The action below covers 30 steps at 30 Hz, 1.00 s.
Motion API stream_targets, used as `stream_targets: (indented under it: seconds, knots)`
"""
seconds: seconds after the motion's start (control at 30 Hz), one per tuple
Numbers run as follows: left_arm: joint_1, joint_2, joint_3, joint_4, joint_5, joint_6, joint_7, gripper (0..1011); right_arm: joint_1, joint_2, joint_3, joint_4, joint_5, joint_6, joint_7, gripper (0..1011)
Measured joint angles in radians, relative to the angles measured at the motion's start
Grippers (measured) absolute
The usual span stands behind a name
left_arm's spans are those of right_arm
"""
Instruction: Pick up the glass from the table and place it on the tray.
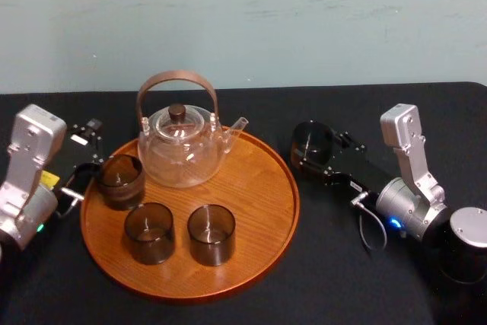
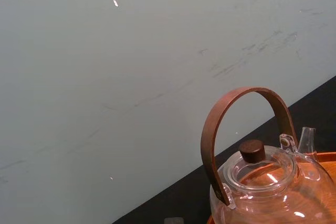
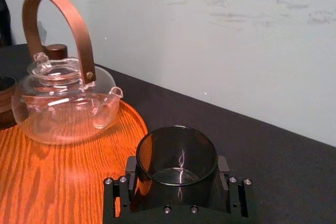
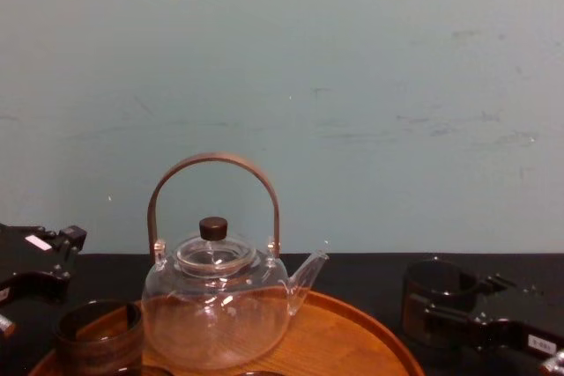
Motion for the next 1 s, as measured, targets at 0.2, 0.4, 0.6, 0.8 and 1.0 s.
stream_targets:
  seconds: [0.2,0.4,0.6,0.8,1.0]
  knots:
    - [0.0,0.0,0.0,0.0,0.0,0.0,0.0,0,-0.026,0.012,-0.002,-0.057,-0.002,0.0,-0.004,893]
    - [0.0,0.0,0.0,0.0,0.0,0.0,0.0,0,-0.05,0.023,-0.013,-0.112,0.0,-0.001,0.009,893]
    - [0.0,0.0,0.0,0.0,0.0,0.0,0.0,0,-0.051,0.024,-0.027,-0.121,0.004,-0.005,0.023,893]
    - [0.0,0.0,0.0,0.0,0.0,0.0,0.0,0,-0.038,0.018,-0.046,-0.102,0.01,-0.011,0.041,893]
    - [0.0,0.0,0.0,0.0,0.0,0.0,0.0,0,-0.022,0.006,-0.063,-0.075,0.014,-0.021,0.052,893]
